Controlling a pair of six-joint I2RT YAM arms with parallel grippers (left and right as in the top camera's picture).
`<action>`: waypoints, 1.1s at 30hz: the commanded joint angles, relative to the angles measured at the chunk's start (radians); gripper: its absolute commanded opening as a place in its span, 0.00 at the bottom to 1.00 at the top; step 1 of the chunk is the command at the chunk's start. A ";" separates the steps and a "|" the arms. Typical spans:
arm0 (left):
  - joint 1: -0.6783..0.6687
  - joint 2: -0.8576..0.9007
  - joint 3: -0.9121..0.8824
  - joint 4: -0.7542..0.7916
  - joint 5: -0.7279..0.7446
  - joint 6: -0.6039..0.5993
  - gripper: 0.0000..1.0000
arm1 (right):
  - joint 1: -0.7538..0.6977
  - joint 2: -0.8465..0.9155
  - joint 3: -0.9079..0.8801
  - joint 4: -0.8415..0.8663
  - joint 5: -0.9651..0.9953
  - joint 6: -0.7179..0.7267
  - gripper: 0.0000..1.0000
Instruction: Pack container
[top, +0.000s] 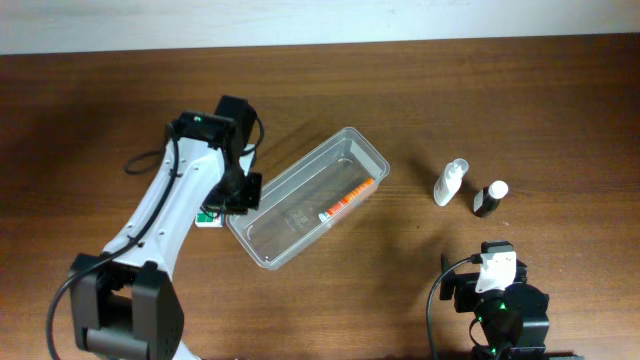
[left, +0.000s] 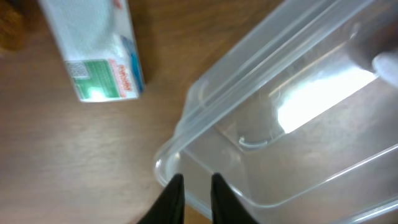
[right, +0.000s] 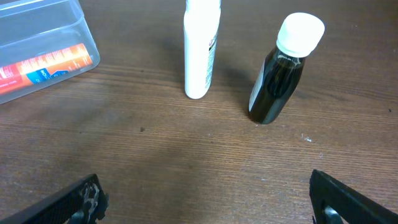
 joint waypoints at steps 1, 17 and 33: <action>0.001 0.000 -0.055 0.076 0.070 -0.014 0.53 | -0.003 -0.007 -0.006 0.001 -0.006 -0.006 0.98; 0.001 0.058 -0.090 0.294 0.039 0.197 0.45 | -0.003 -0.007 -0.006 0.001 -0.006 -0.006 0.98; -0.039 0.092 -0.090 0.554 0.079 0.840 0.00 | -0.003 -0.007 -0.006 0.001 -0.006 -0.006 0.98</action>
